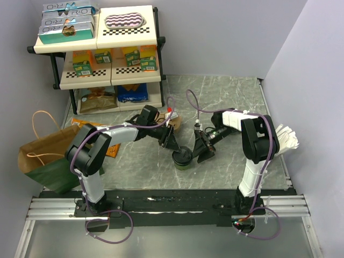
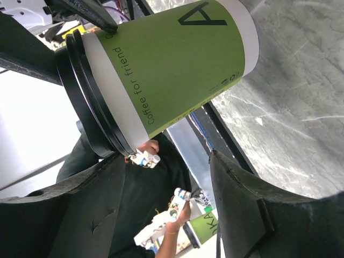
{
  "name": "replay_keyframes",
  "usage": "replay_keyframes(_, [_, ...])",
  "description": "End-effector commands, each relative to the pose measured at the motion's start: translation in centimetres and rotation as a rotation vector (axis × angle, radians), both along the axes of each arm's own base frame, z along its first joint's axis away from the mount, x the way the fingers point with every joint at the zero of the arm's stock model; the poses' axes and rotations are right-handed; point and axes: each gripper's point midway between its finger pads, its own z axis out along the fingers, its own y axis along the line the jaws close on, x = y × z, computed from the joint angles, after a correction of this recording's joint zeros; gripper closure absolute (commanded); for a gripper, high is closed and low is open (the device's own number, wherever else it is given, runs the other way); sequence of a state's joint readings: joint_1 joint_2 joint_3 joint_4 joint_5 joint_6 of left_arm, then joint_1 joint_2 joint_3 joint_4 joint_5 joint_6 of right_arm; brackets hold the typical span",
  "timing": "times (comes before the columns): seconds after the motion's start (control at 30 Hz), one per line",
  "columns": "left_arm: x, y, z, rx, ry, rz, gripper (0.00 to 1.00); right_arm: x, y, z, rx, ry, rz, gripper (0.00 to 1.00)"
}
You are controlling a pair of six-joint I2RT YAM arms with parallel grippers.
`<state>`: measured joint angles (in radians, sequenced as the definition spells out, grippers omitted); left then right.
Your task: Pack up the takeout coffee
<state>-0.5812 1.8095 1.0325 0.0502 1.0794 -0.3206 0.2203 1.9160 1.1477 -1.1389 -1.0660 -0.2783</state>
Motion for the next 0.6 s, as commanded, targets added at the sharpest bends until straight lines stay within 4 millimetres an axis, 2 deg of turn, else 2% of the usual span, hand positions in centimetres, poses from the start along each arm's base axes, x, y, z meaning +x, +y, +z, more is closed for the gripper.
replay_keyframes(0.0, [-0.2, 0.4, -3.5, 0.074, 0.028, 0.032, 0.52, 1.7, -2.4, -6.0, -0.239, -0.176, 0.122, 0.32])
replay_keyframes(0.57, [0.2, 0.3, -4.1, 0.088, 0.035, 0.04, 0.53, 1.0, -4.0, -8.2, -0.399, -0.149, 0.182, 0.36])
